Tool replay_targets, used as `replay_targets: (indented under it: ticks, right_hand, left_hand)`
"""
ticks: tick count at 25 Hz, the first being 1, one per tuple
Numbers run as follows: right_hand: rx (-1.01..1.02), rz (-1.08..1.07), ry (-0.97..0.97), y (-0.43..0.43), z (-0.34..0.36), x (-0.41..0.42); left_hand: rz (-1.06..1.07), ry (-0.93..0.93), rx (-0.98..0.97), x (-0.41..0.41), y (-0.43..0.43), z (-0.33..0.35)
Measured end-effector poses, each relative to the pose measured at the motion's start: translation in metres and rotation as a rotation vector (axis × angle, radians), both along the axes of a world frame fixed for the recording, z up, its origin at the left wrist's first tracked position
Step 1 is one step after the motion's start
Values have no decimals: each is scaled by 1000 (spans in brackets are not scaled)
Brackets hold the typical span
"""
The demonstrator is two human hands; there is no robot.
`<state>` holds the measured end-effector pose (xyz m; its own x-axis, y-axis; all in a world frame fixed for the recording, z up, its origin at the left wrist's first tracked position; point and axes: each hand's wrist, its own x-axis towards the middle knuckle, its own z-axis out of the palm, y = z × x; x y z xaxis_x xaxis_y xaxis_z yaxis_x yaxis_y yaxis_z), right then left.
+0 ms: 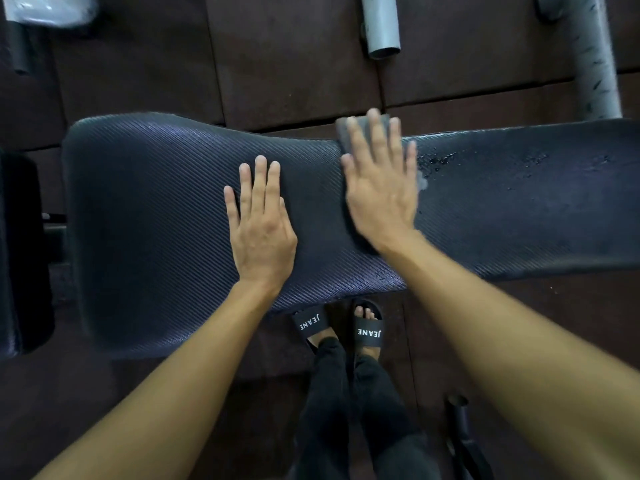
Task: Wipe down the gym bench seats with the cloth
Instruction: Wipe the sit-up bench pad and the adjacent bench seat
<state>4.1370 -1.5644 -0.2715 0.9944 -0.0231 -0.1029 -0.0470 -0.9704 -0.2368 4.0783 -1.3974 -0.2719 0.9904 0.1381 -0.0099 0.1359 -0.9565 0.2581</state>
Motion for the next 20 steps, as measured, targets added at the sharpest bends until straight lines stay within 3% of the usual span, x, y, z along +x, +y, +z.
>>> replay_targets:
  ticks: [5, 8, 10, 14, 17, 20]
  right_hand:
    - [28, -201, 13, -80, 7, -52]
    - [7, -114, 9, -53, 7, -121]
    - [5, 73, -13, -19, 5, -146]
    - [34, 296, -142, 7, -2, -91]
    - [48, 193, -113, -34, -5, -24]
    - [21, -22, -65, -108, -2, -26]
  left_hand:
    - [11, -16, 18, -1, -2, -1]
    - [15, -24, 42, -1, -4, -2]
    - [21, -19, 37, 0, -3, -2]
    - [8, -11, 5, 0, -5, -1]
    - [79, -7, 18, 2, -11, 0]
    - [108, -28, -31, 1, -54, 3]
